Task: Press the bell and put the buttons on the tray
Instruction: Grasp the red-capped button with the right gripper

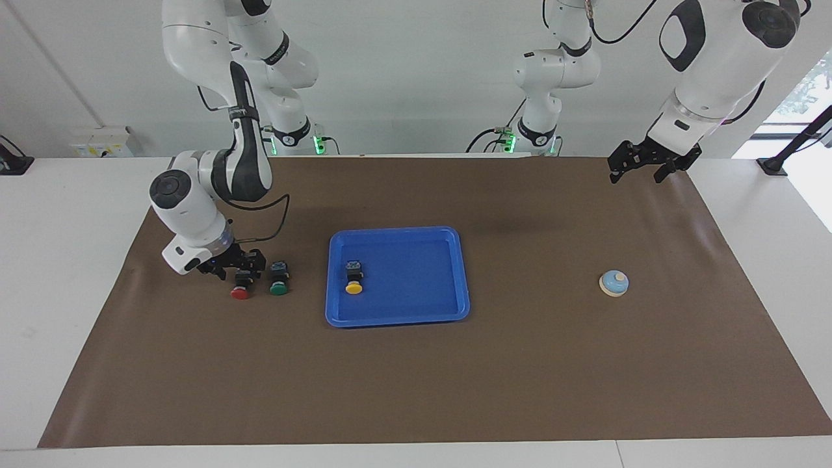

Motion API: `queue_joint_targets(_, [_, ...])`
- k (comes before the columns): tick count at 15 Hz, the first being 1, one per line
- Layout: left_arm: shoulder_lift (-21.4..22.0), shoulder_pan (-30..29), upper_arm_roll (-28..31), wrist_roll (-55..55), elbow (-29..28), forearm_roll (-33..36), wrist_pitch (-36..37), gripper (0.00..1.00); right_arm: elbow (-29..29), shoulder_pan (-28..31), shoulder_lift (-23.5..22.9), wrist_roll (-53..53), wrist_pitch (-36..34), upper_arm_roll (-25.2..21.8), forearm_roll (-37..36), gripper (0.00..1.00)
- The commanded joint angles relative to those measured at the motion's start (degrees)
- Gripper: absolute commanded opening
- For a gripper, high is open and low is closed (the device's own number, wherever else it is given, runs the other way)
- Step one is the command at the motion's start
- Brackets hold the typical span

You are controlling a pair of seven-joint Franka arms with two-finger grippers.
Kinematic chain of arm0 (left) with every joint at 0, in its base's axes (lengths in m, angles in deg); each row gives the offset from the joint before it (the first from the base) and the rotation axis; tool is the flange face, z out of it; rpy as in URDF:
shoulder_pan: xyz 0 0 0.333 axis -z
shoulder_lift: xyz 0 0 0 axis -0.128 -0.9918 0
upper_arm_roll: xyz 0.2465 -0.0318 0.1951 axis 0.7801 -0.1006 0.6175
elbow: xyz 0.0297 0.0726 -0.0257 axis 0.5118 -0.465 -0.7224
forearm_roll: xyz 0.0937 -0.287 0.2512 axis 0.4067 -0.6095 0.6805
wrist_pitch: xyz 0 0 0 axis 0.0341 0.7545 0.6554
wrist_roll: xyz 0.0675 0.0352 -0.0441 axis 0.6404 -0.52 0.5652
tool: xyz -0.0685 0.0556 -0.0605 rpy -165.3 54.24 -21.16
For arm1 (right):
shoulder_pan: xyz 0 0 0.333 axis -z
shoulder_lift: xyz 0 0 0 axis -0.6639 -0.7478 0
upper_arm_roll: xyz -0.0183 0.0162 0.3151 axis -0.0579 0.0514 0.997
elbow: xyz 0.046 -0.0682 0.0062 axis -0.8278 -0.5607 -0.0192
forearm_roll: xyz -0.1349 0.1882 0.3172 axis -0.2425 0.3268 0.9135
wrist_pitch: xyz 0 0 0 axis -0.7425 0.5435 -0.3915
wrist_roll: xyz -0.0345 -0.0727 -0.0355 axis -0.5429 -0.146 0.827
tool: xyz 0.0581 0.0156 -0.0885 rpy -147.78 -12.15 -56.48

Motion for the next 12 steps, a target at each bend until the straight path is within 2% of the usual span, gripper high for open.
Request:
queue_joint_targets(1, [0.44, -0.06, 0.06, 0.57, 0.43, 0.48, 1.25, 1.00, -2.10, 0.85, 1.38, 0.91, 1.64, 0.59, -0.57, 0.52])
queue_joint_targets(4, [0.44, -0.06, 0.06, 0.57, 0.43, 0.48, 1.24, 1.00, -2.10, 0.94, 1.12, 0.91, 2.78, 0.59, -0.57, 0.50])
queue_joint_targets(6, [0.35, -0.06, -0.03, 0.57, 0.43, 0.48, 1.24, 1.00, -1.92, 0.76, 0.94, 1.00, 2.87, 0.59, -0.66, 0.33])
queue_joint_targets(8, [0.44, -0.06, 0.06, 0.57, 0.43, 0.48, 1.33, 1.00, -1.57, -0.12, 0.77, 1.00, 2.87, 0.59, -0.57, 0.09])
queue_joint_targets(10, [0.44, -0.06, -0.03, 0.65, 0.43, 0.48, 1.33, 1.00, 1.22, -0.21, 0.33, 1.18, 1.30, 0.68, -0.66, 0.00])
queue_joint_targets(12, [0.35, -0.06, 0.06, 0.57, 0.43, 0.48, 1.33, 1.00, 6.84, -1.08, -0.02, 0.83, -5.00, 1.03, -0.57, 0.00])
